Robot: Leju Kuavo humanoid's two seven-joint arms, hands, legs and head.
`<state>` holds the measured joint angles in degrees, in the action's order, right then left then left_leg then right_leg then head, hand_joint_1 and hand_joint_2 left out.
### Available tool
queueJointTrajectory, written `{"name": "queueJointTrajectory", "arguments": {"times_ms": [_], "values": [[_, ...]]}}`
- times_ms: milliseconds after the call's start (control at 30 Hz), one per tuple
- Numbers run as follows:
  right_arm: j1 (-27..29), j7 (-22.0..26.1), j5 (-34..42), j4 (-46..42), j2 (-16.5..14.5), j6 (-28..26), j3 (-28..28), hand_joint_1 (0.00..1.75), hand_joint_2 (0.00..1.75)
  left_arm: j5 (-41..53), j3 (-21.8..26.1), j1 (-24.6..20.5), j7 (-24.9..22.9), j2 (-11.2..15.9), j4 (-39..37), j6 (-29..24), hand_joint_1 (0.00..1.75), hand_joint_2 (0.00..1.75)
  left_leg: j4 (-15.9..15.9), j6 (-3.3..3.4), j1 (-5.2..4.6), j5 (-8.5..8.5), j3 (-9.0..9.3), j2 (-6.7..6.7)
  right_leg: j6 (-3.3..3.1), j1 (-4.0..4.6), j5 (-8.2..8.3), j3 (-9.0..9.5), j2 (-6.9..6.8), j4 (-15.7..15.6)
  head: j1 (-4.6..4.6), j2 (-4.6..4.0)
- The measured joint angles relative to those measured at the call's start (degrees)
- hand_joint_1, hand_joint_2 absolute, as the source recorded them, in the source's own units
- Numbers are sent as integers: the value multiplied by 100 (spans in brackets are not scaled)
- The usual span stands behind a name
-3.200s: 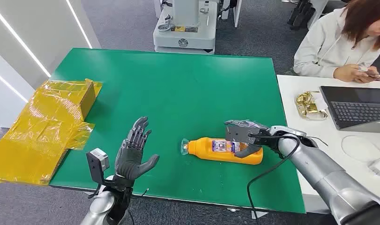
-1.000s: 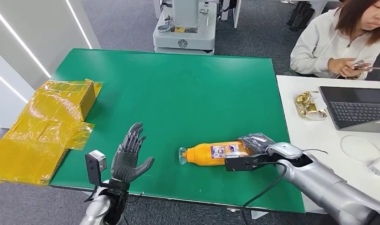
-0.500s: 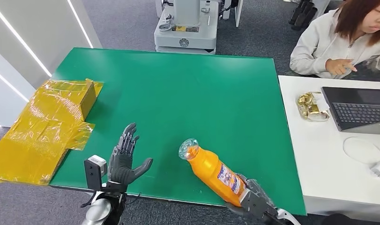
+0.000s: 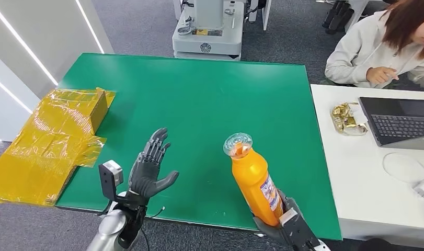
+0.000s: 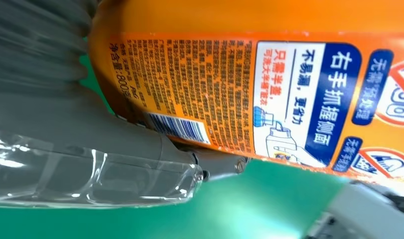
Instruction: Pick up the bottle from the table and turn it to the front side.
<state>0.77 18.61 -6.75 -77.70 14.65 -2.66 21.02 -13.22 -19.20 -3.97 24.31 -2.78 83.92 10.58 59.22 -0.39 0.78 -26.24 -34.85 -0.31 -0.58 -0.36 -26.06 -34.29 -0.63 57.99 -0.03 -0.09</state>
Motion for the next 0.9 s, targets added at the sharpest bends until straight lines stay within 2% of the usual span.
{"name": "queueJointTrajectory", "arguments": {"times_ms": [100,167,267,333,633,900], "values": [[-552,171,-53,286,-292,55,-21,175,175,-480,-199,-541,-329,4,-189,497,0,175,0,-3,0,10,4,16,-5,0,11,-2,14,3,-1,0],[-956,242,-242,550,-440,-118,25,175,175,-792,-311,-853,-439,7,-325,675,0,175,0,-2,0,17,7,24,-6,0,20,-2,21,4,-1,0],[-1428,301,-575,917,-597,-458,172,175,175,-1131,-418,-1151,-516,20,-442,844,0,175,0,-2,0,25,7,28,-7,0,27,-3,25,6,0,0],[-1663,329,-610,1101,-691,-449,297,175,175,-1241,-466,-1285,-529,37,-481,896,0,175,0,-4,0,26,6,28,-7,1,27,-5,25,7,0,0],[-2639,241,-498,2074,-1083,-314,1109,175,175,-1138,-577,-1721,-616,55,-526,779,0,175,0,-5,1,26,1,27,-7,1,26,-12,24,8,0,0],[-2878,238,-405,2405,-1106,-399,1387,175,175,-605,-643,-1864,-405,57,-598,429,0,175,1,-5,-1,26,-2,26,-6,0,26,-12,23,6,1,0]]}}
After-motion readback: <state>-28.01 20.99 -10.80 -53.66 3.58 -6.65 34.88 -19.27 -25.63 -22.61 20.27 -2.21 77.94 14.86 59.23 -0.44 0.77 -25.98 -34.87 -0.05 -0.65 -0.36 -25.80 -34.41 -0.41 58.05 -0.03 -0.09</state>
